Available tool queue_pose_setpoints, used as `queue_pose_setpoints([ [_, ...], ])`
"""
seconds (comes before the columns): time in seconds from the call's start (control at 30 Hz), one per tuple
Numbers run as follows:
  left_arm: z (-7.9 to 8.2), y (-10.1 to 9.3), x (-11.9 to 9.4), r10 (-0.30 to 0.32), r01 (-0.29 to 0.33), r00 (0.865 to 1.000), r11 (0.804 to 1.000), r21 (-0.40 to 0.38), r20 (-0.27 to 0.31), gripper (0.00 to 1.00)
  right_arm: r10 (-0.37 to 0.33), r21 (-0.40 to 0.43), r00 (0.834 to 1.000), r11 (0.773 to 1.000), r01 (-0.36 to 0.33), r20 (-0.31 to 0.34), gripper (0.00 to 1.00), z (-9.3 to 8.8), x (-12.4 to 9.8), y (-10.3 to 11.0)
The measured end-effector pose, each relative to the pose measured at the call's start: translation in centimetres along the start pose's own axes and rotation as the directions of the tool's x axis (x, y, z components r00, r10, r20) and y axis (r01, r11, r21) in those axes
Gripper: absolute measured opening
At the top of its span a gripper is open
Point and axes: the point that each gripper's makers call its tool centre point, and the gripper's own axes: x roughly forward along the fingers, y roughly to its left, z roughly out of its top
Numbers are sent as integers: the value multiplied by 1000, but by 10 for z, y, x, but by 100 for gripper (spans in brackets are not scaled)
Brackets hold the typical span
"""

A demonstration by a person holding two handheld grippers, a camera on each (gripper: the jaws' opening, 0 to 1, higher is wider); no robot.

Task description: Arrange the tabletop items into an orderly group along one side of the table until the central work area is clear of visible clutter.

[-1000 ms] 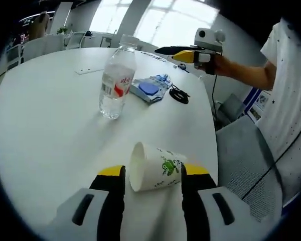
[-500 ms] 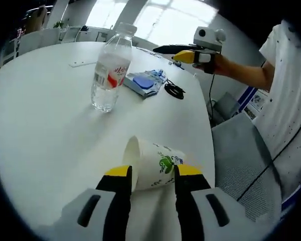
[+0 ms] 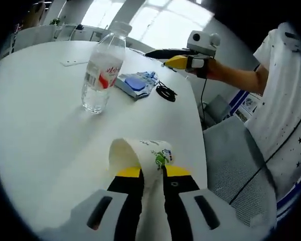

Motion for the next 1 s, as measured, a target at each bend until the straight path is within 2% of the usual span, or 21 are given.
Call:
queue_pose_setpoints([
  [0.1, -1, -4, 1, -8, 8, 1000, 1000, 17, -10, 0, 6, 3, 1000, 1000, -6, 1, 51, 0, 0, 2],
  [0.33, -2, -11, 0, 15, -10, 998, 997, 77, -55, 0, 20, -2, 1000, 1000, -20, 8, 51, 4, 0, 8],
  [0.5, 7, -20, -3, 51, -42, 996, 990, 138, -67, 0, 25, -9, 1000, 1000, -24, 17, 51, 11, -3, 10],
  [0.83, 29, -44, -4, 130, -101, 987, 959, 265, -94, 0, 43, -45, 999, 998, -42, 27, 50, 23, -15, 20],
  [1.0, 40, -57, -1, 192, -141, 974, 928, 345, -118, 0, 58, -69, 998, 996, -56, 30, 48, 31, -26, 28],
])
